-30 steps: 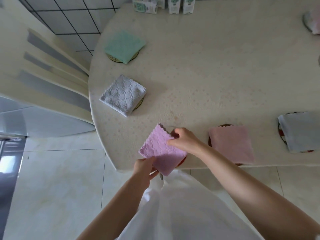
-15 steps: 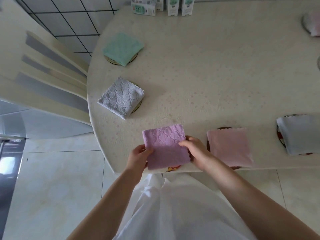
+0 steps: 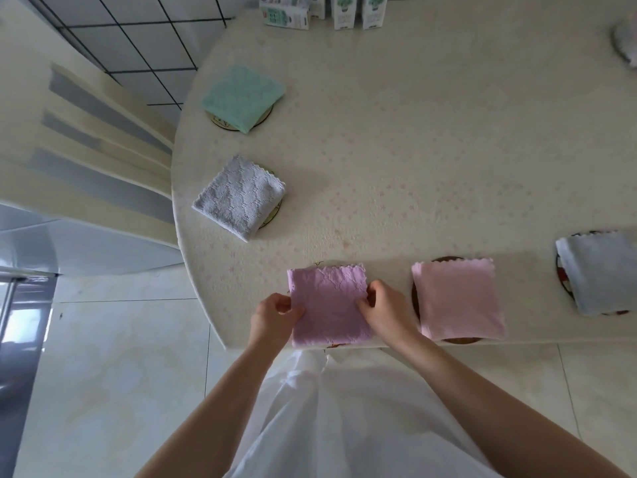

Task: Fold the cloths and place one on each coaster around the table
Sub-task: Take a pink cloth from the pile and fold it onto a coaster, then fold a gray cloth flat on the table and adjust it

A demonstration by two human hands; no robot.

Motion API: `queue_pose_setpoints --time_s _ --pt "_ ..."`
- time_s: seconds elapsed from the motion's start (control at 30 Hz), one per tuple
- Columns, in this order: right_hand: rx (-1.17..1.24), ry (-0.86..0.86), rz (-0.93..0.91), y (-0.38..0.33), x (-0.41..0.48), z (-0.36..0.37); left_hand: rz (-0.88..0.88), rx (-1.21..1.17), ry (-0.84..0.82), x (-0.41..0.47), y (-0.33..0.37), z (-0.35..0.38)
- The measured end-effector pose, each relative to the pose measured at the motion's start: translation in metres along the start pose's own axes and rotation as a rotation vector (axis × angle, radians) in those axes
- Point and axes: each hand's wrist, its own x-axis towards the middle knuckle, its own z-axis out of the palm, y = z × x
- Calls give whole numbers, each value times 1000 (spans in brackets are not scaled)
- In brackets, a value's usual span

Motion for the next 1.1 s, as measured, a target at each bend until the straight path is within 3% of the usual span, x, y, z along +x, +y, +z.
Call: queue_pose_setpoints --time_s 0.3,0.53,0.7,0.9,1.1 --pt "-109 42 -88 -8 25 -16 -31 104 57 5 0 -14" --pt "-140 36 -307 -60 61 -22 -102 -171 142 40 26 -51" --pt "-103 -14 -358 -110 93 -11 -152 -434 195 76 46 -86" --pt "-136 -14 -290 -173 137 6 -347 -782 73 118 61 -115" --pt "-137 -18 -111 -210 161 26 -449 -885 -37 124 66 -119"
